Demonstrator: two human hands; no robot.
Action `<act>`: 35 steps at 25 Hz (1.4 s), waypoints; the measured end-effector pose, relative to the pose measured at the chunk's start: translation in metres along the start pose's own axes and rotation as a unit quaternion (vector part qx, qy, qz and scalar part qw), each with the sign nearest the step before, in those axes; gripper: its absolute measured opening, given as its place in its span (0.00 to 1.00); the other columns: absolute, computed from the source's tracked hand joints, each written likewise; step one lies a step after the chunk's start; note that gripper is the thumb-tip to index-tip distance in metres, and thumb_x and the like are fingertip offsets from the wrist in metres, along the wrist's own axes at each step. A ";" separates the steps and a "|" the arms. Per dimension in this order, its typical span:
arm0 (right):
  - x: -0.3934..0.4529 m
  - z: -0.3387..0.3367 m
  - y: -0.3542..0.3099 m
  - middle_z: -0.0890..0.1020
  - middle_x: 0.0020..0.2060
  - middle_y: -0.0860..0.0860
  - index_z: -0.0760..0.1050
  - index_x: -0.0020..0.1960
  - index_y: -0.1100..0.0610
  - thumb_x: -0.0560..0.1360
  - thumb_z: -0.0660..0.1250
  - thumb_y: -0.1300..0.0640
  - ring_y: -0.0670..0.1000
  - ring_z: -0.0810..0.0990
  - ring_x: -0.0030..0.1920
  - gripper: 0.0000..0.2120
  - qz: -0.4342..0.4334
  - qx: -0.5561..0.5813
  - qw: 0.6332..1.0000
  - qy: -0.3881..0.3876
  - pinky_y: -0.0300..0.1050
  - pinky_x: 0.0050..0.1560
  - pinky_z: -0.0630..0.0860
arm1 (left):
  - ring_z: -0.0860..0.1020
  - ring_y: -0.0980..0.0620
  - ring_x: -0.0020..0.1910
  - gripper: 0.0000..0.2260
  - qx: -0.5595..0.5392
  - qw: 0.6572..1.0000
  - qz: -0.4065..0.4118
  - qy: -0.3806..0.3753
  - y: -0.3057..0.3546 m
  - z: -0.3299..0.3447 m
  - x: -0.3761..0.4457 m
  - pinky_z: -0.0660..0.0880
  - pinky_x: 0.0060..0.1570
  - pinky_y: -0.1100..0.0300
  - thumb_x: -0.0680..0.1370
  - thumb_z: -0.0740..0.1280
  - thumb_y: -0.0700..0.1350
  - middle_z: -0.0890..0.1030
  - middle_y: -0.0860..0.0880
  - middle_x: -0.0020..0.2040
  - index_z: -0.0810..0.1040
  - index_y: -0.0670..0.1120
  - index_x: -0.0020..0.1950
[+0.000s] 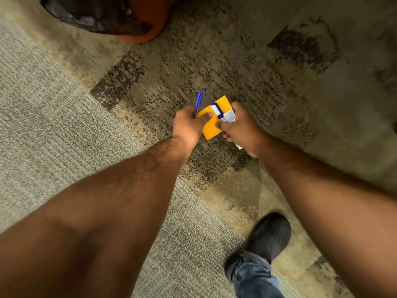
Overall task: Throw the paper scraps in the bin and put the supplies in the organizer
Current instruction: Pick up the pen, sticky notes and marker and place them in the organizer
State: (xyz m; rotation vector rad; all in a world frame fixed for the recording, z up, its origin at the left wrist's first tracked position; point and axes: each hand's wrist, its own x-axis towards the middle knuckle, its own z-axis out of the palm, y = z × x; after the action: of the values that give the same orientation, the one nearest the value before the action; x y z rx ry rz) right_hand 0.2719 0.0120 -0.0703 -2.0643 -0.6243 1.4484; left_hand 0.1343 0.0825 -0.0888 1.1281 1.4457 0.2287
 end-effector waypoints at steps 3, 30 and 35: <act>-0.059 -0.016 -0.039 0.80 0.46 0.57 0.69 0.64 0.54 0.77 0.68 0.68 0.51 0.76 0.30 0.19 -0.041 0.054 0.996 0.059 0.38 0.25 0.70 | 0.78 0.59 0.35 0.04 -0.053 0.999 0.012 0.005 0.034 -0.017 -0.040 0.76 0.37 0.62 0.77 0.75 0.40 0.83 0.50 0.39 0.82 0.44 0.50; -0.624 -0.326 -0.455 0.84 0.48 0.38 0.79 0.53 0.33 0.74 0.64 0.37 0.39 0.83 0.49 0.10 -0.293 0.228 0.916 0.150 0.43 0.52 0.82 | 0.73 0.60 0.24 0.06 -0.198 0.951 0.232 -0.045 0.644 -0.094 -0.523 0.70 0.24 0.68 0.85 0.64 0.43 0.76 0.53 0.30 0.80 0.45 0.58; -0.654 -0.388 -0.482 0.83 0.51 0.32 0.78 0.54 0.31 0.82 0.65 0.47 0.36 0.82 0.53 0.09 -0.313 0.256 0.888 0.218 0.31 0.45 0.82 | 0.71 0.54 0.31 0.06 -0.151 0.969 0.194 -0.023 0.699 -0.057 -0.563 0.70 0.30 0.61 0.85 0.66 0.49 0.75 0.48 0.37 0.79 0.54 0.61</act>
State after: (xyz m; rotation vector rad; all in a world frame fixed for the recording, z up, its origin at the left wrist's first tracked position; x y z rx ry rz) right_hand 0.4005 -0.1104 0.8117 -1.4882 -0.5649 0.6467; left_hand 0.3144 0.0533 0.7912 1.1439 1.0937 0.6714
